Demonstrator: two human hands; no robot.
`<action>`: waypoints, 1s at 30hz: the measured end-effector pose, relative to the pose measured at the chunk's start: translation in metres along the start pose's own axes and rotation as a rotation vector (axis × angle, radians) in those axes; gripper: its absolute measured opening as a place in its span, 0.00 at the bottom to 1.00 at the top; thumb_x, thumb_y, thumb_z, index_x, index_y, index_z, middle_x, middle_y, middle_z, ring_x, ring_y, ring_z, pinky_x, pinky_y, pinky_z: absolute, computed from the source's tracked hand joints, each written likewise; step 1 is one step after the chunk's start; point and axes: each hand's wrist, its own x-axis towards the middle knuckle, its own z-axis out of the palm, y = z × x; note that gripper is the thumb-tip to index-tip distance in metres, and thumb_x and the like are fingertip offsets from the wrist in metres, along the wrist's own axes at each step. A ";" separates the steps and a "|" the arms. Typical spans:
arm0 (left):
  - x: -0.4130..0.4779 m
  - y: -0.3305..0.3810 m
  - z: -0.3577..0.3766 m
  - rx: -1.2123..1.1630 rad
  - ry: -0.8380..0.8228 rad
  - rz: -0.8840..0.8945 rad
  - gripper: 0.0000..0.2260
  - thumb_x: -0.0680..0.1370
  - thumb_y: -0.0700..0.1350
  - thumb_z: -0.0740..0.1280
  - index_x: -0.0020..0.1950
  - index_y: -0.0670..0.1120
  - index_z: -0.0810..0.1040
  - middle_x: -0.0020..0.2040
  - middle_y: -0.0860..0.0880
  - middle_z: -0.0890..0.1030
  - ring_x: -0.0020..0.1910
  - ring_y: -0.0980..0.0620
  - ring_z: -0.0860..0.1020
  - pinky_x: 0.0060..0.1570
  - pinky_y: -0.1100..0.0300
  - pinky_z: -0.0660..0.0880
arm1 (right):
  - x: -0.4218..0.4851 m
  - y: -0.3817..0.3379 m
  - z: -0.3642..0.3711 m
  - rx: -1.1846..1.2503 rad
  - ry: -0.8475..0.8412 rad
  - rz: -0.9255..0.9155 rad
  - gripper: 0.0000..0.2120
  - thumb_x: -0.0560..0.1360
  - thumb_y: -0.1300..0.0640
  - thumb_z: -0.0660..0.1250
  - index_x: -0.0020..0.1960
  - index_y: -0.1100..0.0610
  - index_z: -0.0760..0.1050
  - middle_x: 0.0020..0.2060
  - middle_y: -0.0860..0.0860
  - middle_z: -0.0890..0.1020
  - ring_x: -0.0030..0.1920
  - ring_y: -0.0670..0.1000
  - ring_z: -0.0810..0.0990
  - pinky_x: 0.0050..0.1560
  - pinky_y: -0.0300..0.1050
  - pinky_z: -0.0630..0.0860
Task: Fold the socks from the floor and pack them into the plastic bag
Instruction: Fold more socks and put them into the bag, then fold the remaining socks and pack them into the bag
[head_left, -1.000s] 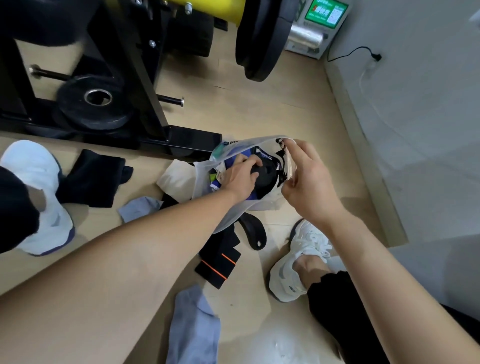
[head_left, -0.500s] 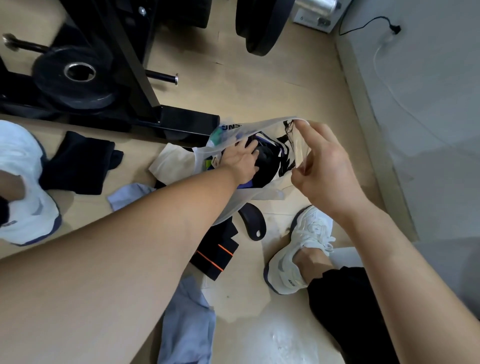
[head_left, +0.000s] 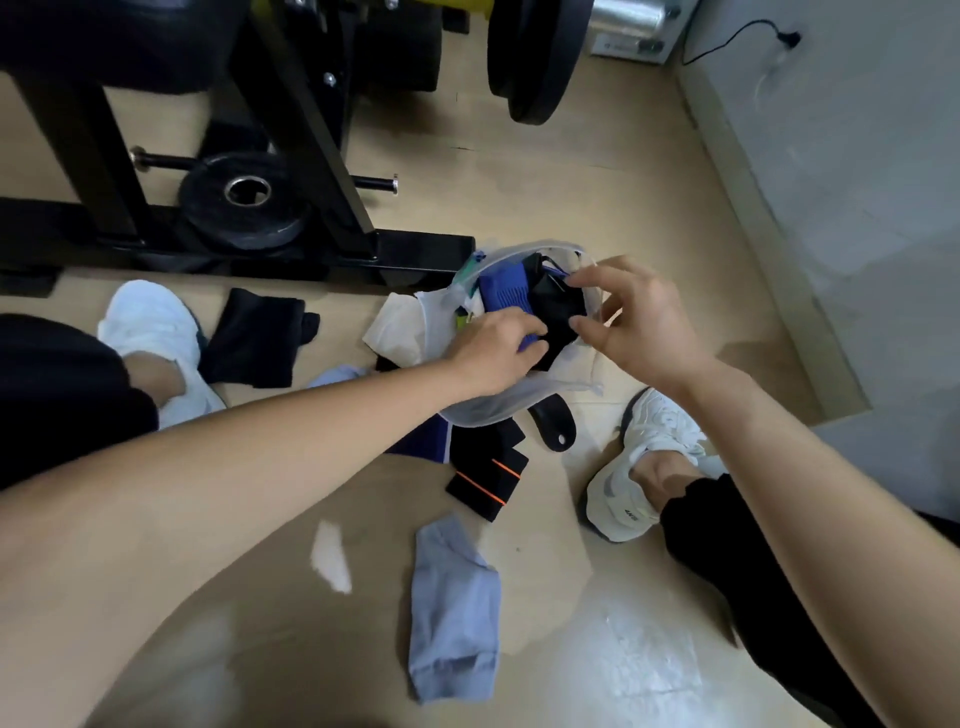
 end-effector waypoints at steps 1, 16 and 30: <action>-0.016 0.002 -0.009 0.017 0.021 0.048 0.11 0.83 0.50 0.64 0.60 0.49 0.82 0.56 0.50 0.80 0.57 0.48 0.78 0.55 0.53 0.74 | -0.002 -0.003 0.003 0.001 -0.017 -0.004 0.18 0.71 0.59 0.74 0.60 0.52 0.80 0.54 0.48 0.78 0.42 0.50 0.78 0.51 0.47 0.77; -0.165 -0.060 0.032 0.357 -0.520 0.157 0.08 0.77 0.51 0.68 0.52 0.48 0.79 0.51 0.48 0.76 0.53 0.44 0.77 0.46 0.51 0.75 | -0.127 -0.039 0.096 -0.119 -0.670 0.156 0.11 0.74 0.50 0.72 0.53 0.53 0.83 0.46 0.50 0.85 0.47 0.51 0.81 0.49 0.42 0.74; -0.165 -0.092 0.119 0.412 -0.532 -0.031 0.10 0.77 0.45 0.70 0.57 0.47 0.76 0.57 0.46 0.77 0.56 0.44 0.78 0.51 0.52 0.74 | -0.143 -0.002 0.187 0.007 -0.815 0.398 0.19 0.75 0.51 0.71 0.63 0.57 0.77 0.55 0.55 0.82 0.57 0.57 0.78 0.58 0.47 0.74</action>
